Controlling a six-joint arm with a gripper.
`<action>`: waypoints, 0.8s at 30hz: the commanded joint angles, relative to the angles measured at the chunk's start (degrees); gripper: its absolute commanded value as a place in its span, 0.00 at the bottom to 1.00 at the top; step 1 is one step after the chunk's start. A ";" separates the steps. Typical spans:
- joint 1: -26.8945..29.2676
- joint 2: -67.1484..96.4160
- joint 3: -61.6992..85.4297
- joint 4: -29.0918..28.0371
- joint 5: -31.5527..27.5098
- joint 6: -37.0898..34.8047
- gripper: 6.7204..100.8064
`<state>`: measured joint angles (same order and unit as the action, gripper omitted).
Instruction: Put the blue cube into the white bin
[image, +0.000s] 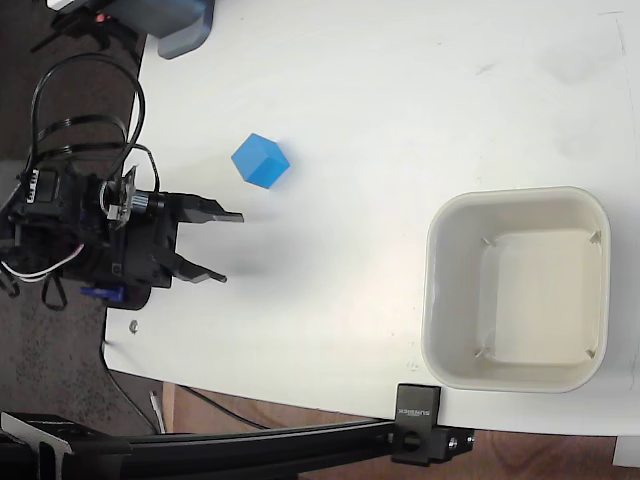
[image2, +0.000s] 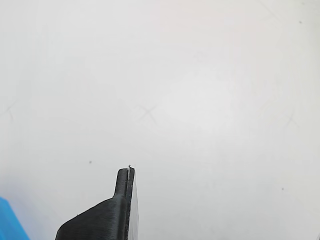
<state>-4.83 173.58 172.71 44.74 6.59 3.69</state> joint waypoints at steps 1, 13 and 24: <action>0.35 1.32 -1.32 -0.26 -0.44 0.00 0.99; 0.35 1.32 -1.32 -0.26 -0.44 0.00 0.99; 2.81 -2.64 -9.76 0.79 -7.65 -4.48 0.99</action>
<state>-1.93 173.14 171.04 45.18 1.67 1.23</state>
